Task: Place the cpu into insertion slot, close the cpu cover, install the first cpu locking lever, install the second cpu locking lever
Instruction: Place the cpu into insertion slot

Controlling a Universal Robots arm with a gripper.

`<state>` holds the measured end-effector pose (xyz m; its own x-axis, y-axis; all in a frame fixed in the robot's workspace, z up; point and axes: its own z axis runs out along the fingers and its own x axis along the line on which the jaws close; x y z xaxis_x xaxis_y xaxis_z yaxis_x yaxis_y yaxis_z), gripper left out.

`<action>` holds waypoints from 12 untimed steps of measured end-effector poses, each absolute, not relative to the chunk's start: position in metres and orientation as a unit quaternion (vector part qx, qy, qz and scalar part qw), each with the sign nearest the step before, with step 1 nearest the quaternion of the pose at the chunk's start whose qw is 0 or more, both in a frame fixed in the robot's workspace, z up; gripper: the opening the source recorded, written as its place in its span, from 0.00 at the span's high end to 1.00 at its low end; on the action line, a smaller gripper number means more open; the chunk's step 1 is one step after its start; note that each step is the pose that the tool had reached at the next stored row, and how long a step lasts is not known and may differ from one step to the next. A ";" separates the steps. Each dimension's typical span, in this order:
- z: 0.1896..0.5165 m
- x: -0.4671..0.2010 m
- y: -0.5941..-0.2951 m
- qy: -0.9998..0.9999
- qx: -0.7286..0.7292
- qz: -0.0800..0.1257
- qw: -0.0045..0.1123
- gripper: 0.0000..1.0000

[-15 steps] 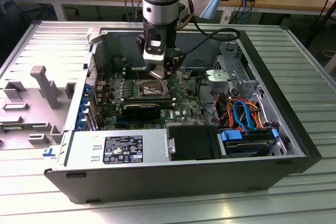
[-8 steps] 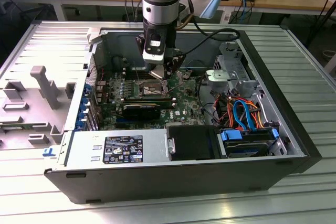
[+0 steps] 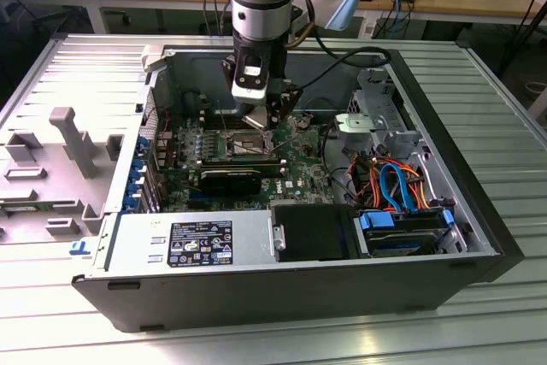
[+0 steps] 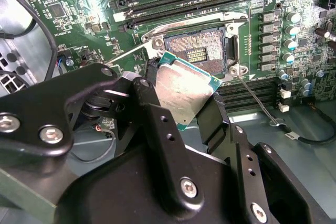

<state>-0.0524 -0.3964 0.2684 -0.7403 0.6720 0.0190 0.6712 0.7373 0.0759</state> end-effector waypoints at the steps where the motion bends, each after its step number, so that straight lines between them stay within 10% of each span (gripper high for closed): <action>1: 0.268 -0.052 -0.396 0.932 0.361 0.039 0.005 0.45; 12: 0.268 -0.052 -0.396 0.930 0.367 0.039 0.005 0.45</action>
<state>-0.0524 -0.3964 0.2681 -0.7311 0.6821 0.0190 0.6813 0.7281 0.0759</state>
